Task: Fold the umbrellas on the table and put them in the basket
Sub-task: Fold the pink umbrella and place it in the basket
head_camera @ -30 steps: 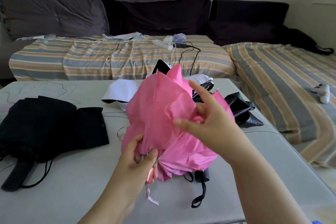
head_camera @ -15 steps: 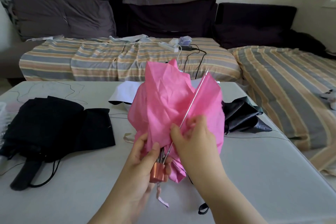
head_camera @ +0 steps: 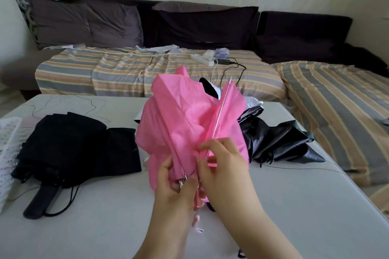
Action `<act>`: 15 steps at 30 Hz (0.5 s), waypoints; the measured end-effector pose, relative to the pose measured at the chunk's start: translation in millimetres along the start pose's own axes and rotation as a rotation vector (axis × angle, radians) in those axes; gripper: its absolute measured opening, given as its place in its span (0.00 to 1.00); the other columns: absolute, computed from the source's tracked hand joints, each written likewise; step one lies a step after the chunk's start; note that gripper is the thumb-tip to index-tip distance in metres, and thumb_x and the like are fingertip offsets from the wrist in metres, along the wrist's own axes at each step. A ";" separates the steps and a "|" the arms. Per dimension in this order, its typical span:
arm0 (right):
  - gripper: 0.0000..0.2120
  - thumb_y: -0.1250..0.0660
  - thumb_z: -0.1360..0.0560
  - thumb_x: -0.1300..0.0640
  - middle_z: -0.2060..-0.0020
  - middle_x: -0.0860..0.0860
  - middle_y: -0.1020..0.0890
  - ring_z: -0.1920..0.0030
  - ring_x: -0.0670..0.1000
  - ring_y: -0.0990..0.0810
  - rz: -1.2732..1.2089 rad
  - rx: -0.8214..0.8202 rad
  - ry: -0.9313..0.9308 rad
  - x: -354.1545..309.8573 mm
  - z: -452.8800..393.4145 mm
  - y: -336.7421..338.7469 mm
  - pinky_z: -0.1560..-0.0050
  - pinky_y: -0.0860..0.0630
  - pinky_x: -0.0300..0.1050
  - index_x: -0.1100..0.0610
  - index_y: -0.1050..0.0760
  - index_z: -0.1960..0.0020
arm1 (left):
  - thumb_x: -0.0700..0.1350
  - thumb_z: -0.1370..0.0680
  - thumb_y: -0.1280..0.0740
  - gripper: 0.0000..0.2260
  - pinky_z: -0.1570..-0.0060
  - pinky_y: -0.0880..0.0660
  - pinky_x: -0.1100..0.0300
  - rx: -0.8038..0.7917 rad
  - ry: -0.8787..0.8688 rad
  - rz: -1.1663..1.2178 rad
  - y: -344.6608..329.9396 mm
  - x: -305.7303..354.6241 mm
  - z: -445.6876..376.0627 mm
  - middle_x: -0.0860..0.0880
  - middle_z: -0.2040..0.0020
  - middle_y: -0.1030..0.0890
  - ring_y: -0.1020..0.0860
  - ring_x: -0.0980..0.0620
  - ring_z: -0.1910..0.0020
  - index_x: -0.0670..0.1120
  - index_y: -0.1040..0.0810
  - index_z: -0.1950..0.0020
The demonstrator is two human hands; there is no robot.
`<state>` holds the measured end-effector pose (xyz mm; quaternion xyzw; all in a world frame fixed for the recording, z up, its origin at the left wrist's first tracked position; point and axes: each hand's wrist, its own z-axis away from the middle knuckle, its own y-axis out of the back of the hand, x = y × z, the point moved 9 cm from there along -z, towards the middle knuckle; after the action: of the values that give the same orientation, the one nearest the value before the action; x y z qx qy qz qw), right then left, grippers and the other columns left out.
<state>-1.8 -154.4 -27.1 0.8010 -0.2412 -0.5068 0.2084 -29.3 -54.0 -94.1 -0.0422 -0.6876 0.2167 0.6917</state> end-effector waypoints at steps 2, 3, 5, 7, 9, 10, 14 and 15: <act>0.20 0.34 0.30 0.65 0.47 0.44 0.25 0.52 0.45 0.22 -0.011 -0.083 -0.098 10.2 -2.6 -4.4 0.49 0.24 0.39 0.51 0.23 0.40 | 0.31 0.24 0.36 0.22 0.75 0.32 0.62 0.002 -0.028 -0.024 -1.0 3.3 1.5 0.47 0.72 0.21 0.27 0.53 0.77 0.53 0.30 0.36; 0.24 0.34 0.31 0.66 0.47 0.44 0.25 0.51 0.44 0.22 -0.046 -0.136 -0.149 15.3 -3.1 -4.8 0.48 0.25 0.37 0.50 0.26 0.37 | 0.30 0.24 0.37 0.23 0.78 0.33 0.63 -0.005 -0.045 -0.048 -2.3 5.1 2.7 0.48 0.73 0.21 0.28 0.53 0.78 0.53 0.30 0.36; 0.30 0.32 0.33 0.66 0.47 0.47 0.22 0.53 0.43 0.21 -0.174 -0.263 -0.248 25.1 -2.8 -6.6 0.54 0.25 0.33 0.47 0.30 0.34 | 0.29 0.24 0.37 0.25 0.80 0.33 0.65 -0.028 -0.059 -0.081 -4.4 6.6 5.8 0.48 0.72 0.20 0.27 0.54 0.78 0.57 0.30 0.39; 0.32 0.31 0.35 0.67 0.51 0.50 0.18 0.57 0.45 0.19 -0.320 -0.354 -0.308 31.6 -0.7 -9.7 0.56 0.22 0.37 0.46 0.31 0.34 | 0.30 0.24 0.37 0.24 0.80 0.33 0.65 -0.054 -0.052 -0.082 -5.8 4.9 6.5 0.47 0.70 0.19 0.26 0.54 0.77 0.60 0.29 0.42; 0.35 0.29 0.37 0.66 0.54 0.53 0.17 0.55 0.51 0.18 -0.402 -0.371 -0.326 37.4 -0.7 -12.3 0.50 0.19 0.47 0.49 0.30 0.33 | 0.33 0.22 0.37 0.22 0.74 0.30 0.60 -0.068 -0.055 -0.104 -5.4 2.5 4.7 0.45 0.68 0.19 0.26 0.50 0.73 0.59 0.29 0.39; 0.35 0.29 0.37 0.67 0.53 0.55 0.16 0.54 0.54 0.18 -0.430 -0.370 -0.328 38.4 -0.3 -12.6 0.48 0.20 0.51 0.50 0.30 0.33 | 0.34 0.22 0.37 0.21 0.69 0.29 0.56 -0.066 -0.054 -0.110 -3.4 0.3 2.5 0.43 0.67 0.19 0.25 0.47 0.71 0.58 0.29 0.37; 0.23 0.32 0.30 0.67 0.63 0.48 0.16 0.63 0.49 0.19 -0.339 -0.260 -0.241 32.5 -2.1 -2.0 0.56 0.22 0.38 0.49 0.22 0.40 | 0.42 0.20 0.37 0.14 0.60 0.26 0.46 -0.091 -0.091 -0.140 -2.9 3.5 0.8 0.43 0.65 0.19 0.23 0.43 0.67 0.57 0.27 0.38; 0.18 0.32 0.29 0.66 0.66 0.48 0.17 0.66 0.49 0.20 -0.294 -0.205 -0.214 29.9 -3.2 1.9 0.60 0.23 0.36 0.50 0.20 0.43 | 0.41 0.20 0.39 0.14 0.61 0.26 0.47 -0.095 -0.095 -0.134 -3.4 4.7 1.0 0.45 0.65 0.19 0.23 0.44 0.67 0.57 0.28 0.38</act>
<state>11.8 -173.5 -46.0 0.7438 -0.0897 -0.6357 0.1860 -29.6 -55.6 -88.4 -0.0182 -0.7305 0.1388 0.6684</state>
